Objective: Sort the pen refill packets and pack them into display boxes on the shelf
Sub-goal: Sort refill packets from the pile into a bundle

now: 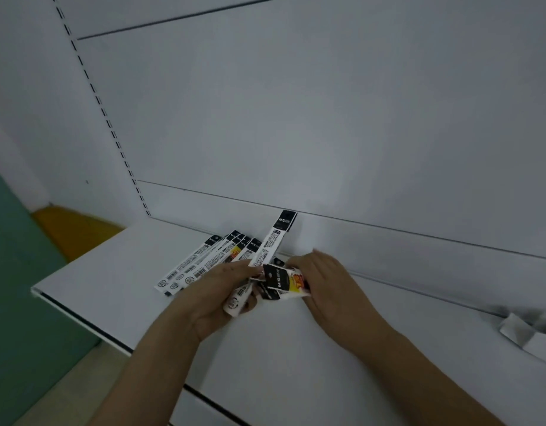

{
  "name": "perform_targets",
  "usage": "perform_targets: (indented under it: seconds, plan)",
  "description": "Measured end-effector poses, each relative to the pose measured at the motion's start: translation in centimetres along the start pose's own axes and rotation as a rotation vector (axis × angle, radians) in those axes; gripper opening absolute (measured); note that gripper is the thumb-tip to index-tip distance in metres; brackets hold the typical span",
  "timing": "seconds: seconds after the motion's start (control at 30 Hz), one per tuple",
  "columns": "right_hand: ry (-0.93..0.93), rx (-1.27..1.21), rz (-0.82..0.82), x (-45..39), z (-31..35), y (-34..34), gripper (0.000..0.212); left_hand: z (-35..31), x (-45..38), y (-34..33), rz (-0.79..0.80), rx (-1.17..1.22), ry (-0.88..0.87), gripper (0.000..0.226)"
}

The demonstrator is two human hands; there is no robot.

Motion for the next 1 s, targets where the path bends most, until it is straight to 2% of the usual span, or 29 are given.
perform_targets:
  seconds: [0.07, 0.13, 0.2, 0.3, 0.37, 0.43, 0.57, 0.7, 0.83, 0.93, 1.0]
  plan:
    - [-0.066, -0.017, 0.014, 0.2, 0.0, 0.0, 0.021, 0.8, -0.5, -0.3, -0.044, 0.018, -0.039, 0.013]
    - [-0.206, -0.126, -0.021, 0.2, -0.4, 0.7, 0.007, 1.4, -0.9, -0.6, -0.106, 0.004, -0.154, 0.016]
    - [-0.407, -0.361, -0.104, 0.0, -1.1, 1.6, 0.007, 1.7, -1.0, -1.0, -0.181, -0.041, -0.281, 0.023]
    - [-0.574, -0.676, -0.238, -0.3, -1.4, 2.6, 0.015, 2.1, -0.7, -2.8, -0.254, -0.157, -0.336, 0.031]
    - [-0.616, -0.797, -0.275, -0.2, -1.3, 2.6, 0.015, 2.2, -0.2, -4.4, -0.240, -0.344, -0.437, 0.028]
    - [-0.635, -0.849, -0.305, 0.0, -1.4, 2.3, 0.016, 2.0, 0.2, -5.9, -0.186, -0.482, -0.610, 0.024]
    - [-0.628, -0.864, -0.323, 0.1, -1.1, 2.0, 0.026, 2.4, -0.3, -7.1, -0.200, -0.628, -0.827, 0.020]
    - [-0.645, -0.948, -0.290, 0.1, -1.0, 1.5, 0.025, 3.5, -0.9, -7.6, -0.183, -0.812, -0.855, 0.029]
    - [-0.732, -0.866, -0.366, 0.1, -2.0, 1.6, 0.020, 4.3, -1.2, -7.3, 0.031, -0.746, -0.738, 0.043]
    - [-0.762, -0.868, -0.391, 0.1, -2.1, 2.4, 0.010, 4.2, -1.3, -6.4, 0.086, -0.708, -0.671, 0.043]
    - [-0.739, -0.828, -0.382, -0.2, -1.9, 3.3, 0.008, 4.2, -1.4, -5.9, 0.092, -0.810, -0.667, 0.046]
Point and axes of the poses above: each hand's wrist, its own x-axis away from the middle knuckle, its own y-axis out of the back of the hand, z = x × y, the point moved 4 cm from there along -x, towards the middle knuckle, and after that the axes turned 3 degrees about -y, right-handed, at the moved point
